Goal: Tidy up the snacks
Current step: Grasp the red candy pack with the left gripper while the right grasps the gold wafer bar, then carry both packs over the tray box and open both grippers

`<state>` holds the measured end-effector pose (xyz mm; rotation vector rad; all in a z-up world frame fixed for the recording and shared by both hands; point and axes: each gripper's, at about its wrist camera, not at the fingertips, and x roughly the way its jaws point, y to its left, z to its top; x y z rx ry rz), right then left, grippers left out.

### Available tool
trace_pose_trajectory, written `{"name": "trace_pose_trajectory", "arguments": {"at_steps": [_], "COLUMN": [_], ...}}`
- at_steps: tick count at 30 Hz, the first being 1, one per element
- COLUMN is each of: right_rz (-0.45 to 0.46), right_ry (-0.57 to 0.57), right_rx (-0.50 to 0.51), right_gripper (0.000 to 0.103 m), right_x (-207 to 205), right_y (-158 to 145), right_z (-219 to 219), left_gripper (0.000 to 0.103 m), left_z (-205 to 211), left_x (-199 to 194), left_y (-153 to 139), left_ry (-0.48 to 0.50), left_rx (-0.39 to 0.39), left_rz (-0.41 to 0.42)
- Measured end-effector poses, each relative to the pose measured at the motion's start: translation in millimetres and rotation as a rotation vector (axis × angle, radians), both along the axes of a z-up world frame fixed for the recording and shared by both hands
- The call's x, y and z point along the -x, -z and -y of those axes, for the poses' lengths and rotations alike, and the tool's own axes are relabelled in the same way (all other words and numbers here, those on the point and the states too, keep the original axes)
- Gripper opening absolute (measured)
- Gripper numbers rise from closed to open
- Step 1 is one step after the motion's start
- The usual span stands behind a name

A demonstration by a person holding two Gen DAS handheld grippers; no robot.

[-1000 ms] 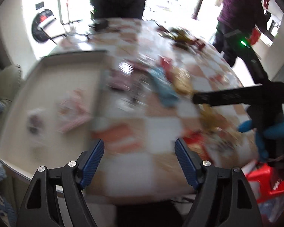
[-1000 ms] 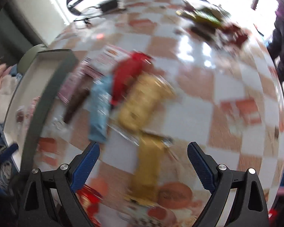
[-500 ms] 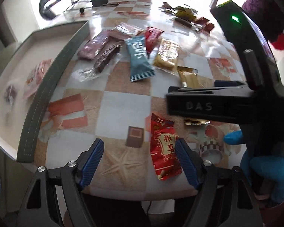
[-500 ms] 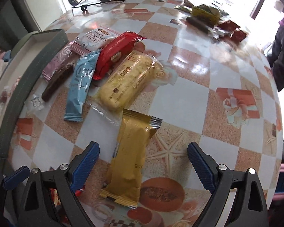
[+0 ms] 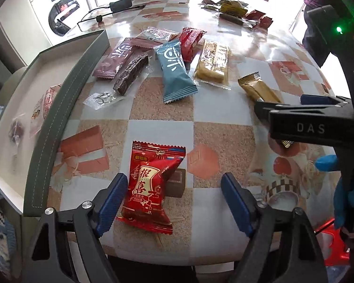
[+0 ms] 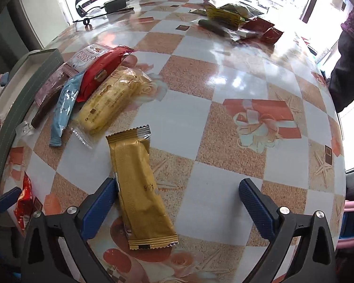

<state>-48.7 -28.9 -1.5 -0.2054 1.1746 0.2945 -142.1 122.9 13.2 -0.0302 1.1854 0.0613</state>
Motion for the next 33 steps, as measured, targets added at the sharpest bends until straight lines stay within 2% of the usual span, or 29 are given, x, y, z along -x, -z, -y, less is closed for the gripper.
{"name": "trace_pose_trajectory", "arguments": {"at_steps": [4,7,8,9,10,11,12,13,20,25,29,31,32,33], "right_rz": [-0.020,-0.024,-0.020,-0.014,-0.009,-0.003,0.001,-0.007,-0.039,-0.054,-0.055,-0.084,-0.107,-0.117], "right_ry": [-0.024,-0.066,-0.079,-0.089,-0.097,-0.106,-0.116,-0.123,-0.092,-0.069,-0.062,-0.068,-0.065,-0.056], "right_rx": [0.003,0.003,0.005,0.000,-0.001,-0.005,-0.010,-0.023,-0.148,-0.211,-0.206,-0.195,-0.185,-0.181], "right_gripper": [0.102,0.102,0.100,0.092,0.086,0.066,0.038,0.028,0.027,0.027,0.027,0.027,0.028,0.044], "right_x": [-17,-11,-7,-4,-2,-1,1,1,6,5,2,-1,-3,-4], "right_y": [1,1,0,-2,-4,-7,-10,-12,-13,-21,-27,-23,-19,-17], "right_z": [-11,-19,-22,-24,-25,-27,-29,-29,-9,7,10,8,7,9], "left_gripper": [0.078,0.063,0.050,0.034,0.034,0.033,0.033,0.033,0.032,0.026,0.026,0.026,0.029,0.035], "left_z": [4,9,11,13,14,14,13,11,-5,-9,-12,-15,-20,-22], "left_x": [-3,-1,-2,-2,-2,-2,-2,-2,-5,-6,-7,-11,-12,-12], "left_y": [-3,-7,-8,-10,-11,-11,-11,-12,-15,-25,-28,-21,-17,-16], "left_ry": [0.011,0.043,0.056,0.073,0.085,0.094,0.105,0.109,0.081,0.083,0.085,0.061,0.043,0.032], "left_rx": [0.008,0.022,0.024,0.027,0.033,0.048,0.076,0.096,0.122,0.123,0.100,0.090,0.107,0.116], "left_rz": [-0.007,-0.012,-0.009,-0.005,-0.004,-0.005,0.003,0.009,0.019,0.051,0.059,0.022,0.009,0.007]}}
